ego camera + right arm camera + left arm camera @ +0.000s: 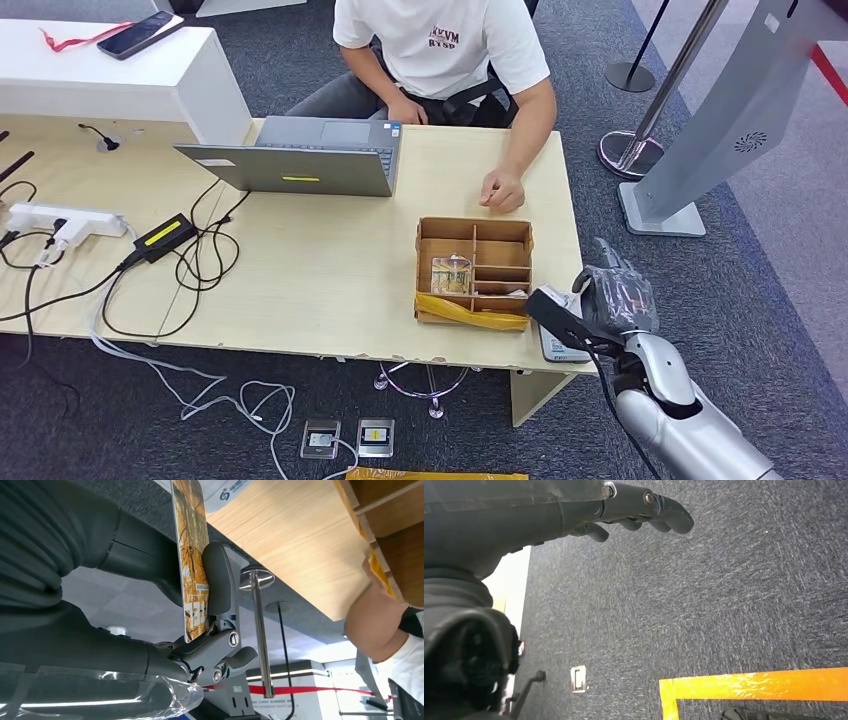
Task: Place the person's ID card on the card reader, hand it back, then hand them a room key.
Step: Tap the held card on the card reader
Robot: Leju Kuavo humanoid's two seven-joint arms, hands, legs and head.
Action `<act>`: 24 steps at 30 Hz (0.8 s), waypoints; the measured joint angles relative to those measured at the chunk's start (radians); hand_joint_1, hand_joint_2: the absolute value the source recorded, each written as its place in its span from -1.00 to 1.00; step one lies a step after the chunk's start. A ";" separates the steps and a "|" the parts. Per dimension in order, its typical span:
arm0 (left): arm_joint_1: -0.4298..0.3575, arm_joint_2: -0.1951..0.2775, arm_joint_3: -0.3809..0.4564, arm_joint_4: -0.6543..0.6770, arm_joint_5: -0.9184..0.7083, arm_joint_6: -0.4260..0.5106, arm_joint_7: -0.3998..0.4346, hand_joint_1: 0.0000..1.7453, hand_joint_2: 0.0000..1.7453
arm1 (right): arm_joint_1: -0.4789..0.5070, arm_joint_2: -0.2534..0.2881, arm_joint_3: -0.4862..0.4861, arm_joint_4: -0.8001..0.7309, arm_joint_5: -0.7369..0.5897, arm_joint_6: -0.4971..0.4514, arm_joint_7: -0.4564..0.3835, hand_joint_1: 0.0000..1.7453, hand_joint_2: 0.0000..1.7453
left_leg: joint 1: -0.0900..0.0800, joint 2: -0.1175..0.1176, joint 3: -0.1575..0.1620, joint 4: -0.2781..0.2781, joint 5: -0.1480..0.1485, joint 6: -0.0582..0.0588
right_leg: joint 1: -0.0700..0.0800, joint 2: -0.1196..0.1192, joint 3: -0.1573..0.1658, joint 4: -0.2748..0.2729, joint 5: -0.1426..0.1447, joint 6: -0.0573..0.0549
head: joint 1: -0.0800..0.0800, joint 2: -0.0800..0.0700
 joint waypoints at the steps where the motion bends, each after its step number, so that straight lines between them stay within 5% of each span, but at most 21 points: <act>1: 0.000 0.000 0.004 0.000 -0.001 0.000 0.000 -1.00 -1.00 | 0.000 0.007 0.002 0.009 -0.001 -0.001 -0.003 1.00 1.00 | 0.000 0.000 0.000 0.000 0.000 0.000 | 0.000 0.000 0.000 0.000 0.000 0.000 | 0.000 0.000; 24: 0.002 -0.008 0.052 0.000 -0.030 0.000 -0.001 -1.00 -1.00 | -0.003 0.086 0.024 0.136 -0.033 -0.022 -0.043 1.00 1.00 | 0.000 0.000 0.000 0.000 0.000 0.000 | 0.000 0.000 0.000 0.000 0.000 0.000 | 0.000 0.000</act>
